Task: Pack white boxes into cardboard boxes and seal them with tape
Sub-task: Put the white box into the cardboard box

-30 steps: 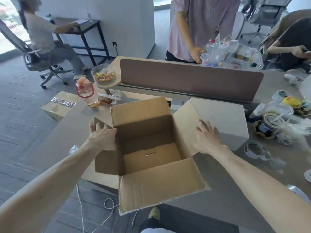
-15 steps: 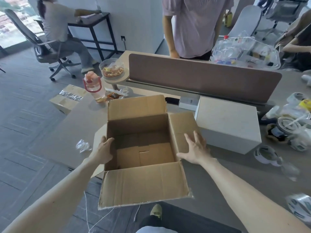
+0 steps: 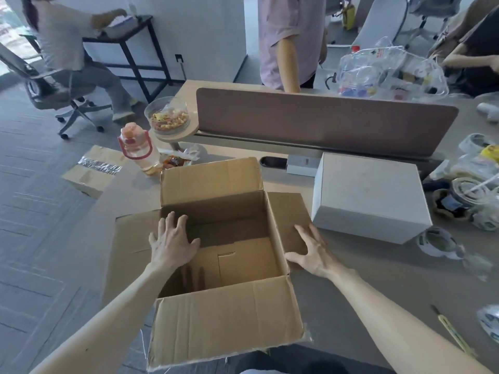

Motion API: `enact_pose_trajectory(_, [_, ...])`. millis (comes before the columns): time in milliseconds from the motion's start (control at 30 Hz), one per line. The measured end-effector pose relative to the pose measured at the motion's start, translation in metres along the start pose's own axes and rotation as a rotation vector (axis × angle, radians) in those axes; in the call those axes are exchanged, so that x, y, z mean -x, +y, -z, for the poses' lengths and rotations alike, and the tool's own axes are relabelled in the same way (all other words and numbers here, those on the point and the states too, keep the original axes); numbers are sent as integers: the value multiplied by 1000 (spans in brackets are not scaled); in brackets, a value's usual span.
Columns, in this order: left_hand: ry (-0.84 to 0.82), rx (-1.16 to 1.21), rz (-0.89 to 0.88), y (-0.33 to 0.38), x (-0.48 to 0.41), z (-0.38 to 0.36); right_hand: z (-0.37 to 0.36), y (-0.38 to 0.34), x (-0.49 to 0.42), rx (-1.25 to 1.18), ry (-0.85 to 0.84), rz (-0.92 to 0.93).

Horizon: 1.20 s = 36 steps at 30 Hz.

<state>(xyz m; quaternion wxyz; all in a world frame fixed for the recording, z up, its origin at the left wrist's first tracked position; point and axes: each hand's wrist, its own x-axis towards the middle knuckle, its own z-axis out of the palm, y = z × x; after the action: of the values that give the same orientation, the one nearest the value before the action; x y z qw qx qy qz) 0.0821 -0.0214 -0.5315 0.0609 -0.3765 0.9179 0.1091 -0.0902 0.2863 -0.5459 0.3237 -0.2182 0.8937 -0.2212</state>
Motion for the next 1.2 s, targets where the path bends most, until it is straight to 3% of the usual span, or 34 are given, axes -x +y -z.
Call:
enact_pose_trajectory(167, [43, 150, -277, 84, -21, -1, 35, 15, 9, -61, 122, 35])
enact_pose_trajectory(400, [-17, 201, -574, 235, -44, -4, 117, 83, -6, 85, 364, 15])
enact_pose_trajectory(600, [-187, 103, -590, 340, -66, -29, 184, 167, -32, 201, 440, -118])
enact_pose_trajectory(700, [-243, 38, -547, 361, -79, -40, 197, 190, -45, 244, 388, -142])
enact_pose_trajectory(900, [-330, -2, -532, 403, -102, -64, 206, 223, -71, 82, 261, -104])
enact_pose_trajectory(1200, [-253, 162, -511, 418, -118, -81, 203, 238, -95, 11, 391, 19])
